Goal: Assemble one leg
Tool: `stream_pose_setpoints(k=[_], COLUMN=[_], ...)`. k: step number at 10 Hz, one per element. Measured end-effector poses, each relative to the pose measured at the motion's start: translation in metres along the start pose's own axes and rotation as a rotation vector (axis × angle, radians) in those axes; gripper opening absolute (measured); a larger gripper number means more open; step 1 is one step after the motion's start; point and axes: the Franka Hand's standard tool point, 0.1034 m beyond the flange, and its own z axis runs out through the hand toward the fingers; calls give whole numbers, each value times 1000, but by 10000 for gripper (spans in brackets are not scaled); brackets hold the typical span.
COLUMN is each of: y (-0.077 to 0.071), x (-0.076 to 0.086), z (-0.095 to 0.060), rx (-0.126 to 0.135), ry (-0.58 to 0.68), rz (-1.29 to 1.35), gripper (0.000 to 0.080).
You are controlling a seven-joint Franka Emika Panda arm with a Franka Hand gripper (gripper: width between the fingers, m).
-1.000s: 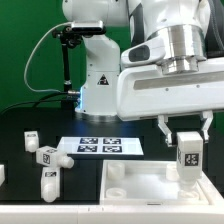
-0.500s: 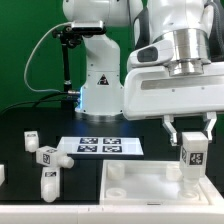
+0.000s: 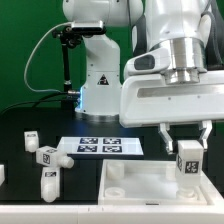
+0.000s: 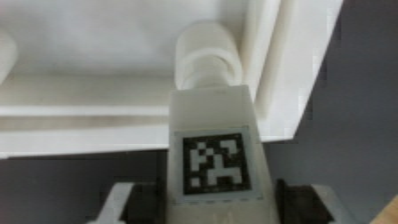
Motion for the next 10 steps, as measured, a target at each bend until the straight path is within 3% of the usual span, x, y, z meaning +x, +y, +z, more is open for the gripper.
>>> stream_pose_setpoints(k=[2, 9, 10], y=[-6, -7, -7], x=[-6, -1, -1], z=[5, 8, 8], rx=[4, 4, 4], ry=[-10, 68, 68], rz=[-7, -14, -15], gripper=[290, 290, 508])
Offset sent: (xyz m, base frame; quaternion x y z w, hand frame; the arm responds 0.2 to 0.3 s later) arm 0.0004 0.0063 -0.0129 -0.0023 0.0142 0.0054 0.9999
